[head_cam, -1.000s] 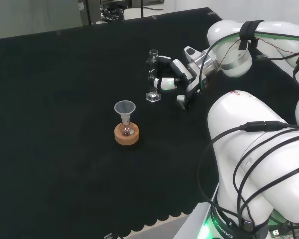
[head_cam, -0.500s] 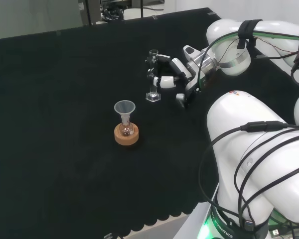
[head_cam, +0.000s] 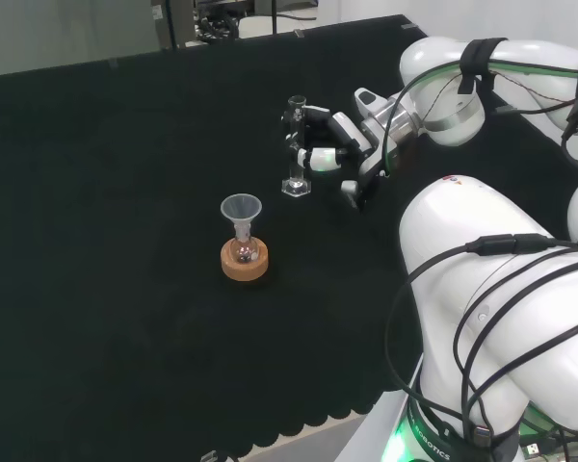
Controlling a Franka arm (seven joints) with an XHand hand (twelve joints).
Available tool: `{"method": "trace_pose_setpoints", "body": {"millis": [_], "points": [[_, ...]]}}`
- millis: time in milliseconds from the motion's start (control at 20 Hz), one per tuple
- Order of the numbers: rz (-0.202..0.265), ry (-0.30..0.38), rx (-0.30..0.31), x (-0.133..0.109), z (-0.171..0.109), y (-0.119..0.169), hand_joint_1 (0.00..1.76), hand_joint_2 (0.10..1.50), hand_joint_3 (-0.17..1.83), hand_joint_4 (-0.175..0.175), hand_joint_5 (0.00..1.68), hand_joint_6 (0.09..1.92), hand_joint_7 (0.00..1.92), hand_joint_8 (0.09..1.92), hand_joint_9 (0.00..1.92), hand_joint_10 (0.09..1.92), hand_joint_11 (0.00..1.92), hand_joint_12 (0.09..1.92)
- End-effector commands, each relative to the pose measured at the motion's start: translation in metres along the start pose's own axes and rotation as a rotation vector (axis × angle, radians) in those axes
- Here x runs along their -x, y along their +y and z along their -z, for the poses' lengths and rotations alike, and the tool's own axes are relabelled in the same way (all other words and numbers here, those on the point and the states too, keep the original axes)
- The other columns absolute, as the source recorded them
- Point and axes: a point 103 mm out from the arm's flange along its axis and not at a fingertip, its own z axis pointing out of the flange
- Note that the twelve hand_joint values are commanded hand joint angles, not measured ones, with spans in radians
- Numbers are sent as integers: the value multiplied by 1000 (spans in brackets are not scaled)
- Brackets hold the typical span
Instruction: Pick up the graduated cylinder.
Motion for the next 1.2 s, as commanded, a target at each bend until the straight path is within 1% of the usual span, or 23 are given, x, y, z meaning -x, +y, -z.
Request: {"method": "trace_pose_setpoints", "body": {"millis": [50,150,400,650,900,950,1050,1200], "points": [[3,4,-3,1,-2,0,1190,726,714,-13,552,680,597,611,889,440,680,1155],[7,13,-9,1,-2,0,1197,732,714,-15,549,688,598,614,895,438,692,1145],[15,36,2,1,-3,0,1206,739,712,-18,546,702,598,618,897,429,708,1124],[17,39,-1,3,-3,-1,1204,740,711,-19,544,706,596,619,887,423,703,1118],[17,50,11,2,-3,-1,1203,752,711,-14,604,731,641,636,922,427,749,1100],[16,52,14,3,-3,-1,1201,770,707,-14,616,732,651,642,929,423,764,1087],[15,54,17,3,-3,-1,1222,850,697,-16,619,744,662,667,926,424,780,1068],[12,27,15,1,-6,0,1295,922,699,-23,641,785,661,721,903,472,751,1065]]}}
